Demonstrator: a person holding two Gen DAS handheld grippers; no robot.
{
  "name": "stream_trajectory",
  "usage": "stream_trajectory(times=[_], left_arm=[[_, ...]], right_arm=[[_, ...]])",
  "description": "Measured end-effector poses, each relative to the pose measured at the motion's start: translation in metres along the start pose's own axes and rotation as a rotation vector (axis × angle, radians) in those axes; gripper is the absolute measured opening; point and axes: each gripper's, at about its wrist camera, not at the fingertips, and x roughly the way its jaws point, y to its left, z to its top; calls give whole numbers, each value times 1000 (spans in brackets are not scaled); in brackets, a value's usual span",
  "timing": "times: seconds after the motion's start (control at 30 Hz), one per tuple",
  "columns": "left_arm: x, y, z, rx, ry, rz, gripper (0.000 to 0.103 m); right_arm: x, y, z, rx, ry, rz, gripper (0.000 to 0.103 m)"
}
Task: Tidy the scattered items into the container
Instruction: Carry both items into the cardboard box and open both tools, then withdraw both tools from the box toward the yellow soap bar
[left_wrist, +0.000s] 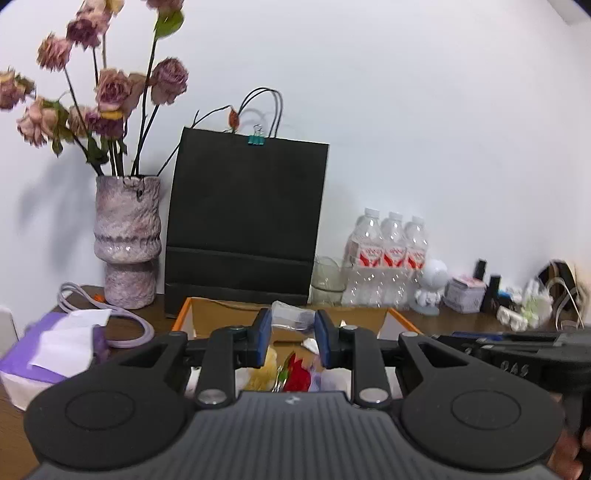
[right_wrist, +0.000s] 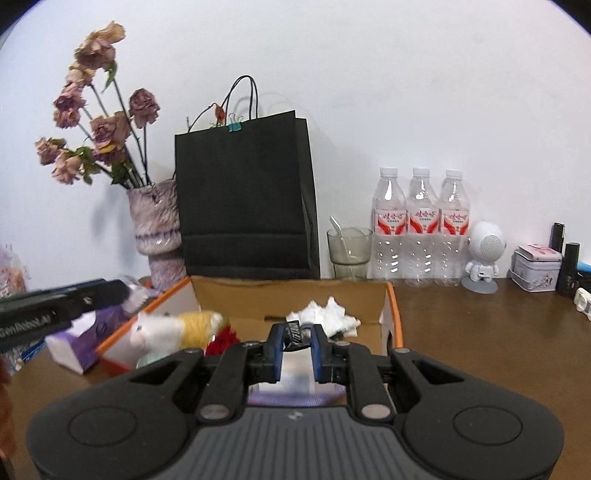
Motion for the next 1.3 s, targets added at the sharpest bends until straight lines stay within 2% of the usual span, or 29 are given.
stream_trajectory(times=[0.13, 0.27, 0.5, 0.53, 0.57, 0.6, 0.63, 0.67, 0.7, 0.93, 1.3], left_arm=[[27, 3, -7, -16, 46, 12, 26], [46, 13, -19, -15, 110, 41, 26], [58, 26, -29, -24, 154, 53, 26], [58, 26, -29, -20, 159, 47, 30], [58, 25, -29, -19, 165, 46, 38], [58, 25, -29, -22, 169, 46, 72], [58, 25, -29, -27, 173, 52, 92], [57, 23, -29, -27, 173, 63, 102], [56, 22, -28, -19, 169, 69, 103], [55, 21, -24, -10, 177, 94, 103], [16, 52, 0, -62, 101, 121, 103]], right_arm=[[28, 0, 3, -3, 22, -16, 14], [52, -8, -5, 5, 84, -38, 14], [64, -15, -15, 16, 119, -42, 17], [63, -15, -15, 16, 117, -36, 27], [63, -15, -15, 18, 115, -31, 42], [63, -16, -14, 21, 114, -32, 83], [62, -16, -14, 26, 105, -40, 103], [60, -16, -13, 28, 88, -47, 102], [57, -16, -12, 26, 75, -48, 103], [57, -18, -9, 29, 87, -48, 103], [34, -41, -3, 74, 71, -76, 103]])
